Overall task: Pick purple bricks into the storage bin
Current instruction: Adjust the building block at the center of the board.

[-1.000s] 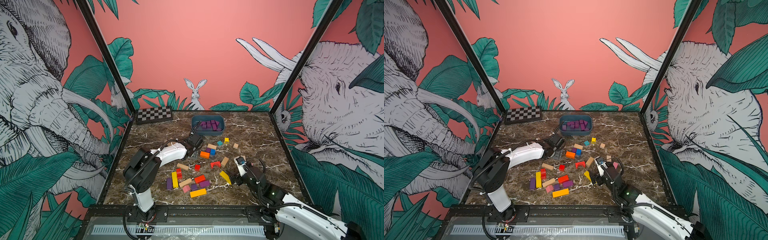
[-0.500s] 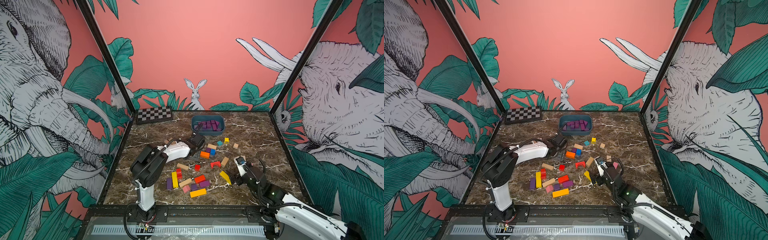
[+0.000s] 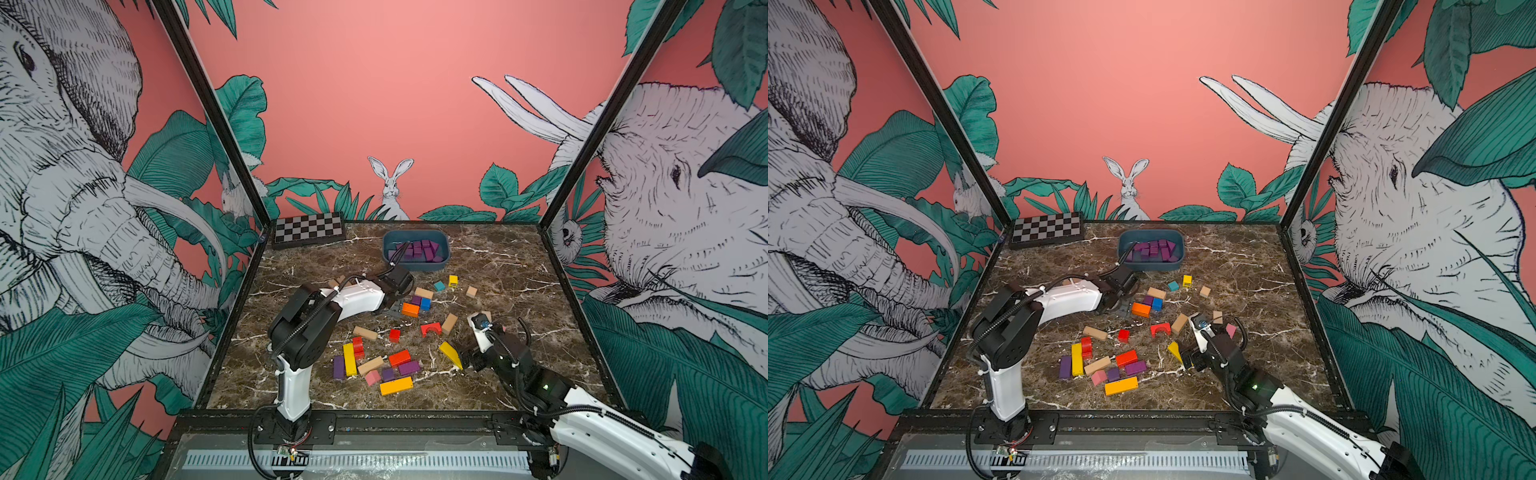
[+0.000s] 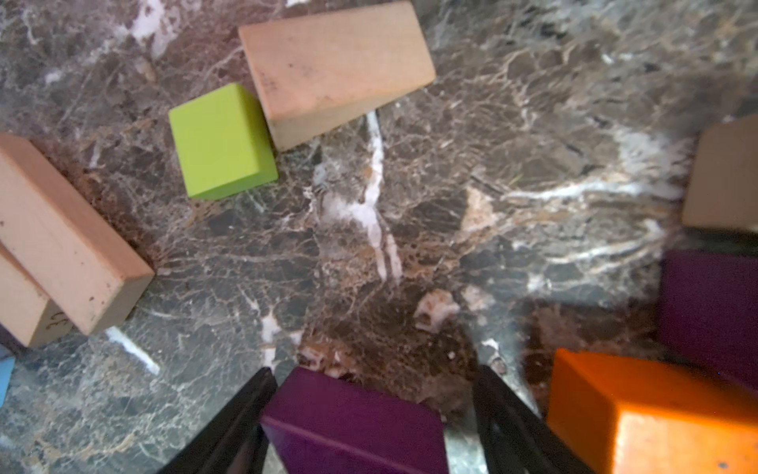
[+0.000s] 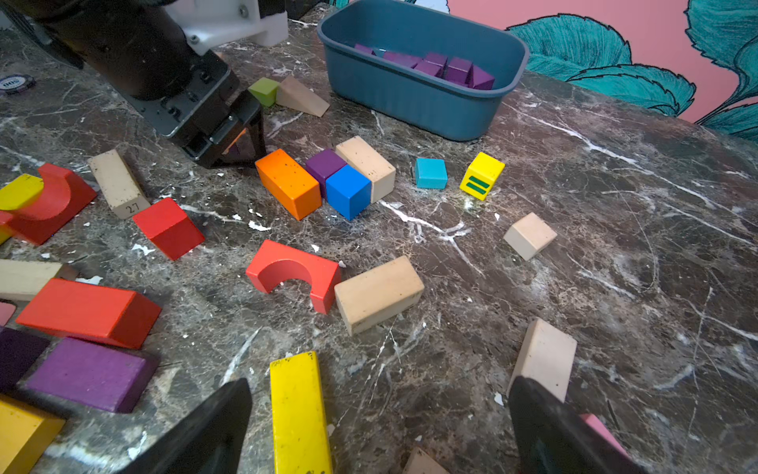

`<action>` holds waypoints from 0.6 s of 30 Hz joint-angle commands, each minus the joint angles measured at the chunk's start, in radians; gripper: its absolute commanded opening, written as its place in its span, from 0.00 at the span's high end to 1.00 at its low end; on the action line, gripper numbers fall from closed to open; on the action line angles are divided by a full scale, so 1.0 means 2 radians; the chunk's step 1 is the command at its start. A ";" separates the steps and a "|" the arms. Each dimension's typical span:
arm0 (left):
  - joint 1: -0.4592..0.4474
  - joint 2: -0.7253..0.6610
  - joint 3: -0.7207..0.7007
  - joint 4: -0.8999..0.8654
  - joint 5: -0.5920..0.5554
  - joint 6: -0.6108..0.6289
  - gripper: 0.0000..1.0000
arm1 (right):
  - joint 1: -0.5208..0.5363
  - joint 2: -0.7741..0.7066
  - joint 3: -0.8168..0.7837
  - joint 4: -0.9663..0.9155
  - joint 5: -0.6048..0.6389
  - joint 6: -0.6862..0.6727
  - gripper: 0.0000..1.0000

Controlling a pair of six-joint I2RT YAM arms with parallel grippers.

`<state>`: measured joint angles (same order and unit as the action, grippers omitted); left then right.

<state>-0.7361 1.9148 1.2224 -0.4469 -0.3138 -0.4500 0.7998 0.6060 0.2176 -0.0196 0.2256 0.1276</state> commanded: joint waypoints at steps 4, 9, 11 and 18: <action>0.002 0.008 -0.006 -0.012 0.004 -0.009 0.29 | 0.002 -0.005 0.002 0.013 -0.001 0.000 0.01; 0.002 0.010 -0.007 -0.013 0.007 -0.014 0.34 | 0.001 -0.008 0.001 0.012 -0.001 -0.001 0.01; 0.003 0.010 -0.007 -0.014 0.009 -0.015 0.35 | 0.001 -0.010 0.000 0.011 -0.001 -0.001 0.01; 0.002 0.008 -0.016 -0.015 0.012 -0.019 0.42 | 0.001 -0.012 0.000 0.011 -0.001 -0.001 0.01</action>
<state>-0.7361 1.9186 1.2201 -0.4408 -0.2932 -0.4706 0.7998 0.5926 0.2176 -0.0200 0.2253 0.1276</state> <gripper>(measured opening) 0.588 0.993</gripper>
